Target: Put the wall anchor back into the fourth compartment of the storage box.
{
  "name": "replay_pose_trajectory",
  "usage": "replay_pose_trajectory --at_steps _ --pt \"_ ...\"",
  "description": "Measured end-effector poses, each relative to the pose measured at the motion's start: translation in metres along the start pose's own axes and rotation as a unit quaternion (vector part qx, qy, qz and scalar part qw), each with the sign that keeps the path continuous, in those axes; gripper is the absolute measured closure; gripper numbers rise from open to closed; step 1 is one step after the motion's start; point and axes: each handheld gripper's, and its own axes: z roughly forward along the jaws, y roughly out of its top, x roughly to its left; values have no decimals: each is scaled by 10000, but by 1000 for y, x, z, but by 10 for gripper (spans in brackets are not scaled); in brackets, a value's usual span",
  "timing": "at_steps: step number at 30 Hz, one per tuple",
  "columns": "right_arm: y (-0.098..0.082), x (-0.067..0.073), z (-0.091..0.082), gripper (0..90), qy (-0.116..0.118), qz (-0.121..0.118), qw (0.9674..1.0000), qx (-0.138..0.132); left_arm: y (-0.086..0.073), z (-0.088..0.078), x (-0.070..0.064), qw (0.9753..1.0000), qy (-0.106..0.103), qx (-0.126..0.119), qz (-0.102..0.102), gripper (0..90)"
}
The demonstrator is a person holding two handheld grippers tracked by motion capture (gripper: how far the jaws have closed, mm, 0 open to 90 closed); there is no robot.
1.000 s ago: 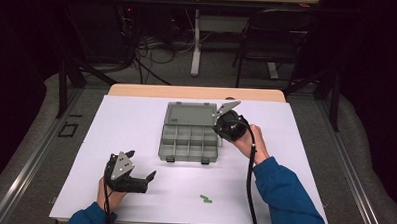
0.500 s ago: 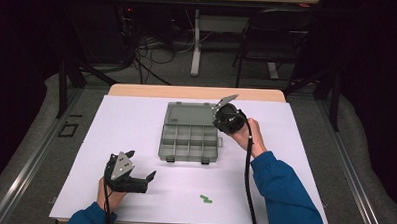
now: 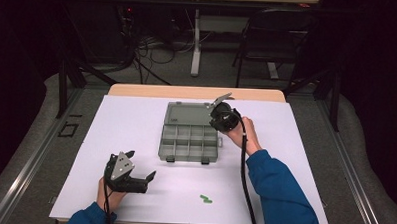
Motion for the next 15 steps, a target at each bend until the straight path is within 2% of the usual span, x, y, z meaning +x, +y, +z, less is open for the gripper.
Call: replay_pose_trajectory --at_steps 15 --pt "0 4 26 842 121 50 9995 295 0 -1 0 10000 21 -27 -4 1"
